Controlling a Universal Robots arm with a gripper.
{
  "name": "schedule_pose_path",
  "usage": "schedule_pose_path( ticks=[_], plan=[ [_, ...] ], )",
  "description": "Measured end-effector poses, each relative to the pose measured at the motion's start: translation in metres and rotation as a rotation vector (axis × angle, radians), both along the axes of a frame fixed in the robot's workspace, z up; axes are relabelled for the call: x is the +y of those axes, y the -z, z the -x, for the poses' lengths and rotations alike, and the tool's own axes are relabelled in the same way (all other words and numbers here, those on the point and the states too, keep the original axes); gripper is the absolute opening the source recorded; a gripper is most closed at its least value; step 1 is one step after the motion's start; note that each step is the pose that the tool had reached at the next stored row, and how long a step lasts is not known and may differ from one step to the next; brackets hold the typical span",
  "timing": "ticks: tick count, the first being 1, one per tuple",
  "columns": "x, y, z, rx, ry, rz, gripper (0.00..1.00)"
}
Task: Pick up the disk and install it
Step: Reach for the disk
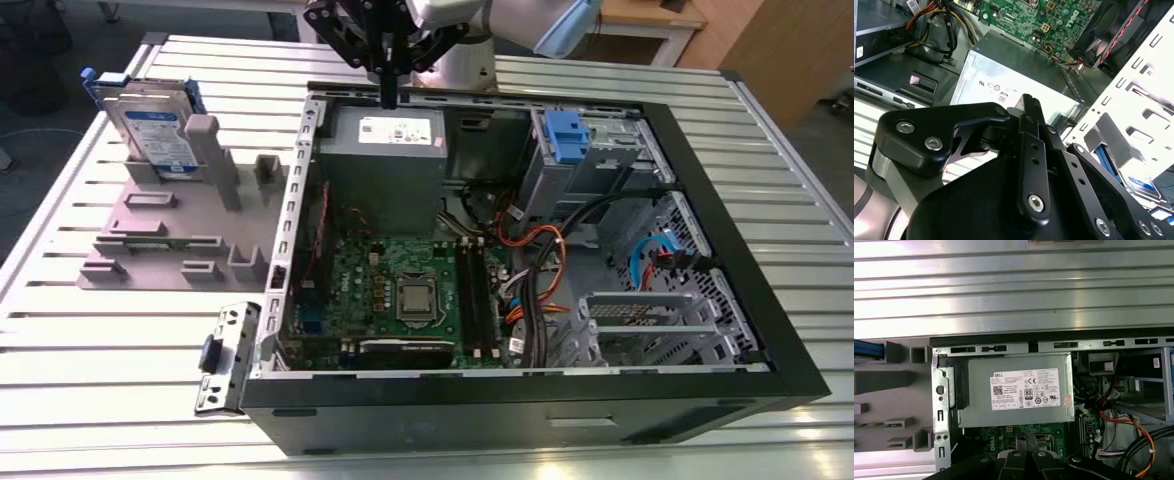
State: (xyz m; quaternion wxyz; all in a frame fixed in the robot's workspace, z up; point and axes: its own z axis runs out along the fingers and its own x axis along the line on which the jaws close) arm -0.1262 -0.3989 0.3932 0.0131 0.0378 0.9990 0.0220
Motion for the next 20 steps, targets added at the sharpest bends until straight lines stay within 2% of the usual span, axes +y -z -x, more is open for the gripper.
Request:
schedule_pose_path(
  ticks=[2,20],
  plan=[
    [0.0000,0.0009,0.0045,0.0000,0.000,0.0000,0.10],
    [0.0000,0.0013,0.0081,0.0000,0.000,0.0000,0.10]
  ],
)
